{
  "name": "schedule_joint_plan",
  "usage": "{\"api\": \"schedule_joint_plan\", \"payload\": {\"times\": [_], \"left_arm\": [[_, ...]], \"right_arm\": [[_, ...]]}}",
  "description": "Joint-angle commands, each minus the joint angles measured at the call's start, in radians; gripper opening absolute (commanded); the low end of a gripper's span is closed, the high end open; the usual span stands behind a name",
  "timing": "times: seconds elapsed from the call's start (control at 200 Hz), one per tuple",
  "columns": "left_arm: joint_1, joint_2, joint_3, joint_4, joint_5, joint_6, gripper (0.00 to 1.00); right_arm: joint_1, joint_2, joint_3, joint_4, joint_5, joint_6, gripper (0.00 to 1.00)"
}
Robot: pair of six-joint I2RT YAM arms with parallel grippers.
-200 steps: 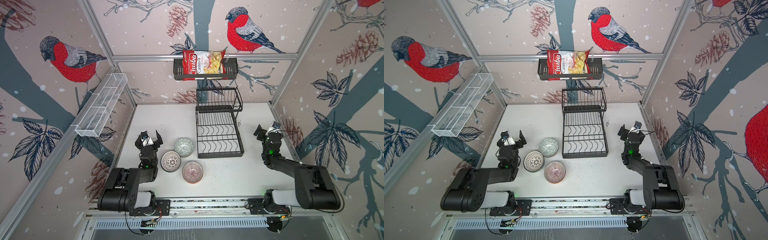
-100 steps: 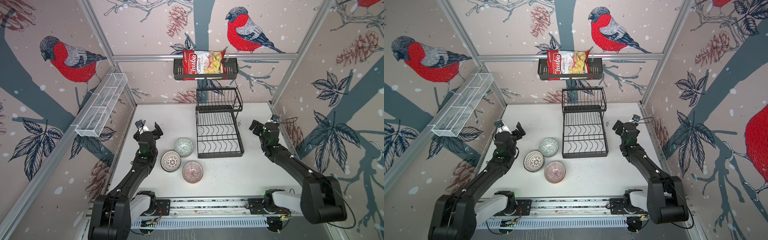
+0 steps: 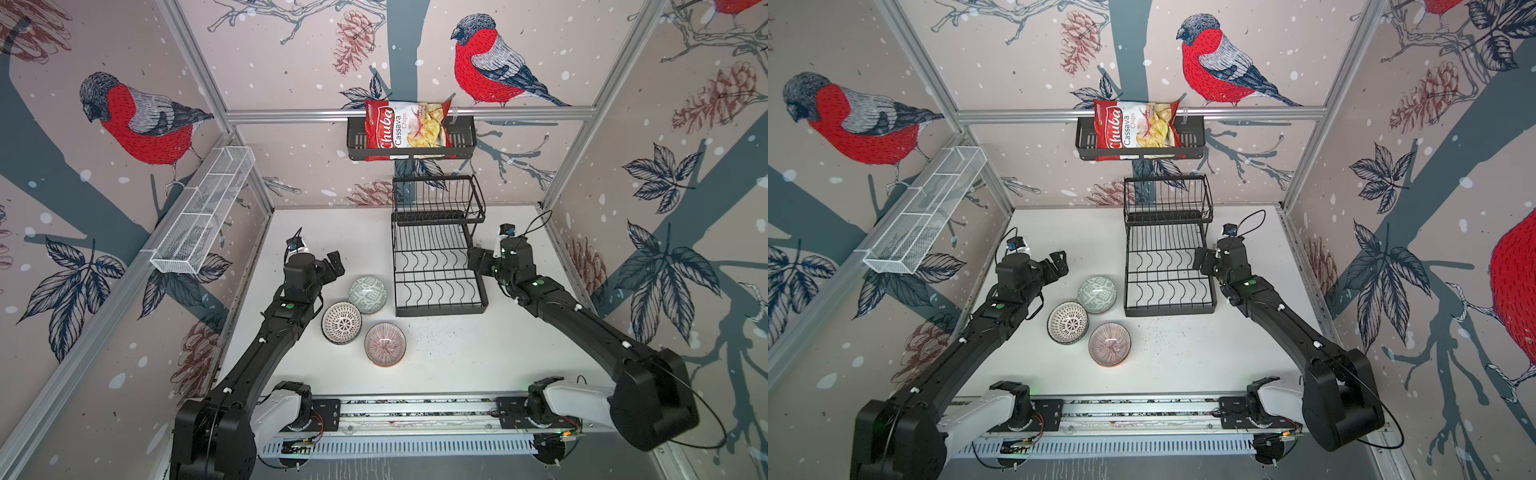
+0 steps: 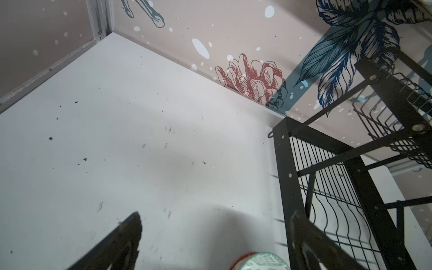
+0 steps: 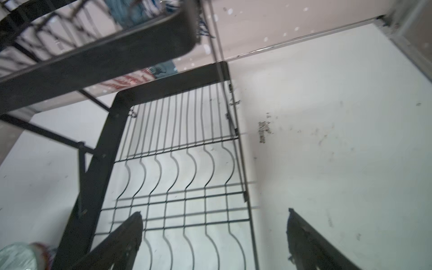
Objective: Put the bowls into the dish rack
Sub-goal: 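Reach the right gripper to the pink-striped bowl while the left nears the green bowl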
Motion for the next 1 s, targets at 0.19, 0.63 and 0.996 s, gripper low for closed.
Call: {"api": "schedule_joint_plan", "payload": {"times": [0.19, 0.63, 0.996], "left_arm": [[-0.064, -0.06, 0.02, -0.092, 0.103, -0.075, 0.98], [-0.216, -0.057, 0.024, -0.159, 0.119, -0.165, 0.98], [-0.238, -0.054, 0.004, -0.111, 0.111, -0.202, 0.98]], "right_arm": [[0.172, -0.019, 0.016, -0.074, -0.091, -0.062, 0.91], [0.416, 0.091, 0.053, -0.101, -0.091, -0.013, 0.68], [0.591, 0.196, 0.109, -0.146, -0.087, -0.013, 0.56]]}}
